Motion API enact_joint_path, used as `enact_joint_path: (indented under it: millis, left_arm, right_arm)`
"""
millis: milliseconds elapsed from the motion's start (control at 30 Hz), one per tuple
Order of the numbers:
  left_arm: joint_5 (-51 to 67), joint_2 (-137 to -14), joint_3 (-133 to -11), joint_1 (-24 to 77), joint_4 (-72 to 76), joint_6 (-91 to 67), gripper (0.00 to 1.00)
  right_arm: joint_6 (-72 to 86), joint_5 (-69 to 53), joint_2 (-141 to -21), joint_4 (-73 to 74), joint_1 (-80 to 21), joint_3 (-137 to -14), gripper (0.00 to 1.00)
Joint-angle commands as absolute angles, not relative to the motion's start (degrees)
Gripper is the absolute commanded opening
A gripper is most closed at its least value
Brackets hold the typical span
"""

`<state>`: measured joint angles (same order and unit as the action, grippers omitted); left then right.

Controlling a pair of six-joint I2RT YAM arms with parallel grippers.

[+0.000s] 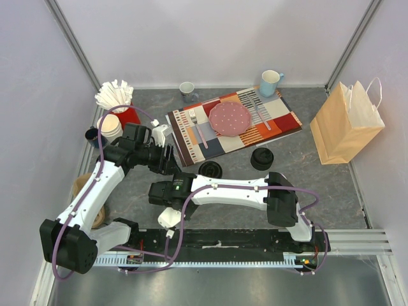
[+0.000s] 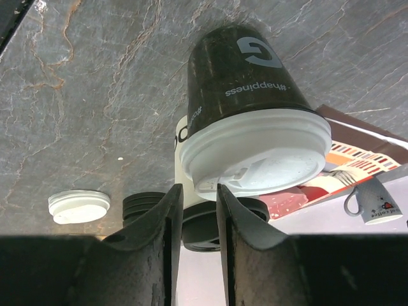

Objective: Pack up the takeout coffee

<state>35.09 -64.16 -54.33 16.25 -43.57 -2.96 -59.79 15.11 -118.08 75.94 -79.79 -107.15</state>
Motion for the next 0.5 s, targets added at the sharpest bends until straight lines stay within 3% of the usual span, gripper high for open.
enact_joint_path:
  millis: [0, 200, 467]
  left_arm:
    - [36.74, -63.63, -54.40, 16.44, -42.28, -4.57, 0.57]
    - [34.54, -63.46, -54.32, 16.35, -42.10, -4.75, 0.59]
    - [35.50, -63.46, -54.49, 16.00, -42.36, -4.05, 0.69]
  right_arm:
    - [-58.89, 16.17, -116.90, 75.85, -80.59, -109.51, 0.38]
    - [-57.66, 16.44, -114.35, 75.50, -81.39, -110.04, 0.53]
    - [-55.64, 14.51, -107.24, 70.59, -81.56, -110.05, 0.56]
